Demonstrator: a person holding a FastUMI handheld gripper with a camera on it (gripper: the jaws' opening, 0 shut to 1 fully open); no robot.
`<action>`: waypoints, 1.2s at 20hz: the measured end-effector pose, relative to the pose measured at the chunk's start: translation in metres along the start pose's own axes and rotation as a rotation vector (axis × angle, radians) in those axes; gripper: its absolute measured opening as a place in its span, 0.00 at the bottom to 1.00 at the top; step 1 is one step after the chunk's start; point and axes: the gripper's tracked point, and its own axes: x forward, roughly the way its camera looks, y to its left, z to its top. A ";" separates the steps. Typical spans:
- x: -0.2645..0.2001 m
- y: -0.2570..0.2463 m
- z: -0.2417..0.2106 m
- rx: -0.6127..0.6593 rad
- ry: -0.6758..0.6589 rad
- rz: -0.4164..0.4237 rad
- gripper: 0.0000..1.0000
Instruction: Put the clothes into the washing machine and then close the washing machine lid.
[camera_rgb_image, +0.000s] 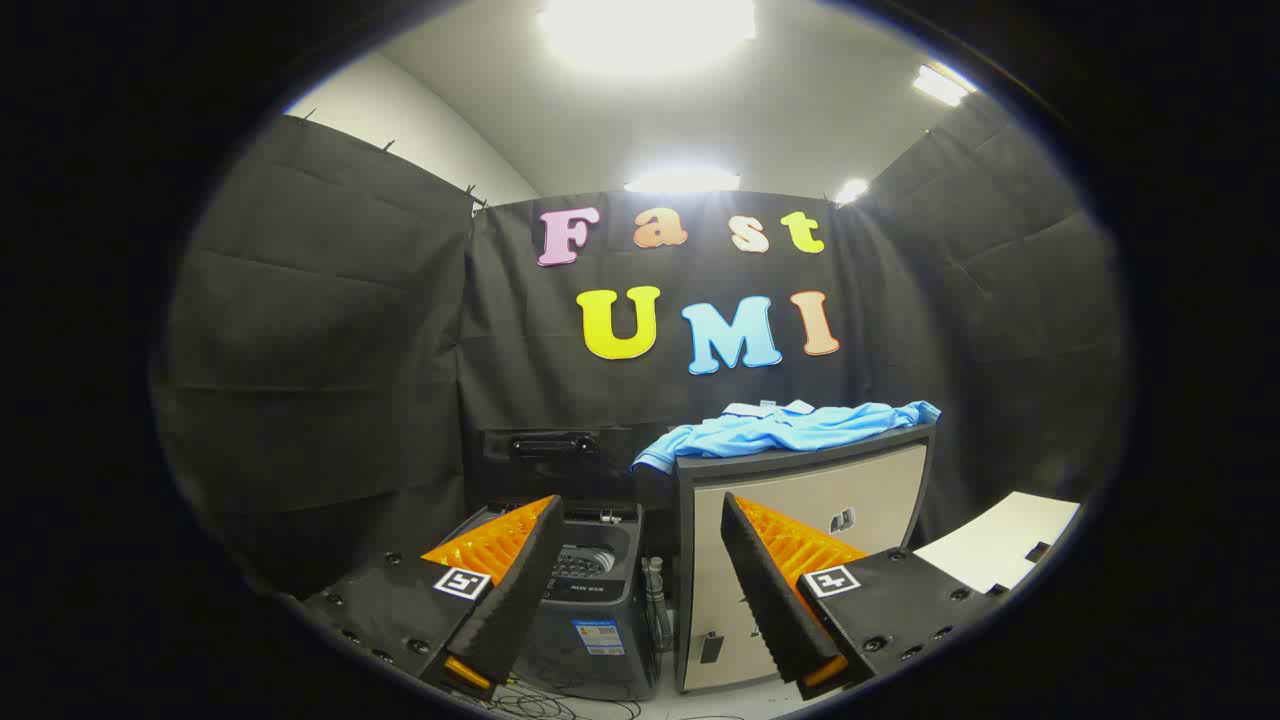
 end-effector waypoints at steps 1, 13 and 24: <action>0.001 0.000 -0.001 0.002 0.000 0.000 0.97; -0.002 0.006 -0.011 0.002 0.016 0.003 0.97; 0.013 -0.016 0.029 -0.013 -0.006 -0.004 0.98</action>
